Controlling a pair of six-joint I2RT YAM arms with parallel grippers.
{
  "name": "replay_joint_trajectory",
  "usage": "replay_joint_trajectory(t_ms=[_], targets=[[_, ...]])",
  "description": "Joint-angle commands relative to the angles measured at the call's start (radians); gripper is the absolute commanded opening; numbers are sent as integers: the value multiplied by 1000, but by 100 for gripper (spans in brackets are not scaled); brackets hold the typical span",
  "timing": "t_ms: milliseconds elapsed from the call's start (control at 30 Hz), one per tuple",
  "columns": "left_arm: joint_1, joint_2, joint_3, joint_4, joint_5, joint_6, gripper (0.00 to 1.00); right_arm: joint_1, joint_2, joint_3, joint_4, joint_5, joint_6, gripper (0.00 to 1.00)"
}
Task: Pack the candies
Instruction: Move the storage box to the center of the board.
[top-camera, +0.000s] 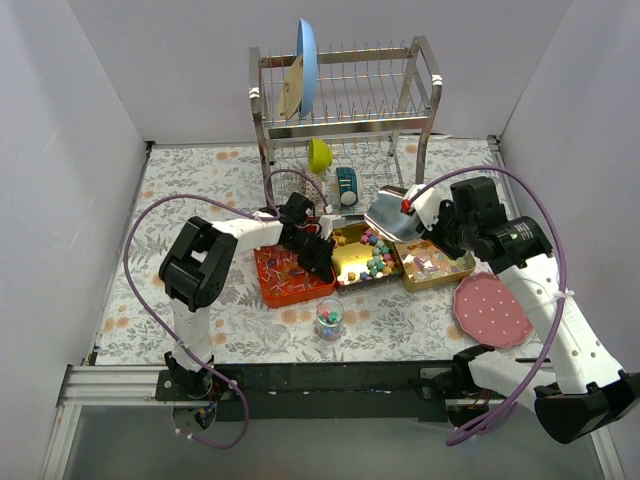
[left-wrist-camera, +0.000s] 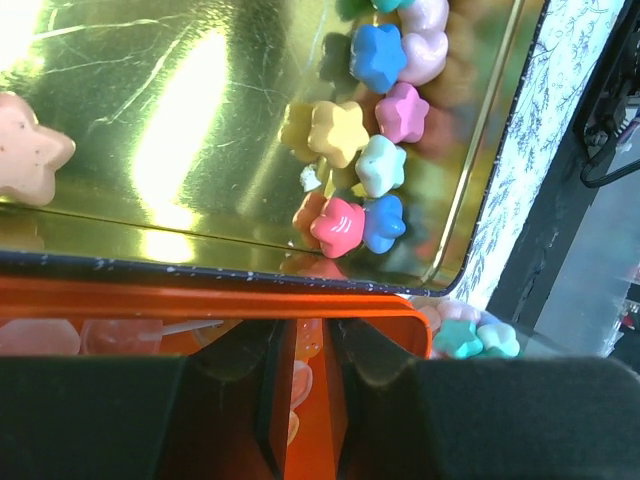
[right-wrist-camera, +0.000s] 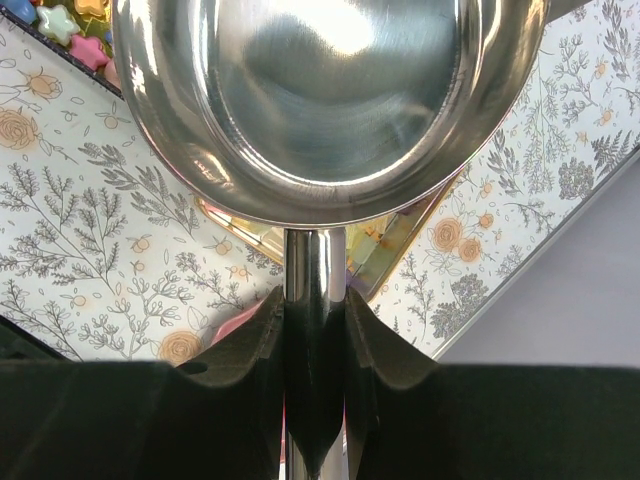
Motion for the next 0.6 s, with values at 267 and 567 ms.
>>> replay_joint_trajectory(t_ms=[267, 567], targets=[[-30, -162, 57, -60, -23, 26, 31, -15, 28, 31, 34, -48, -31, 1], [258, -446, -106, -125, -10, -17, 48, 18, 149, 129, -9, -150, -153, 1]])
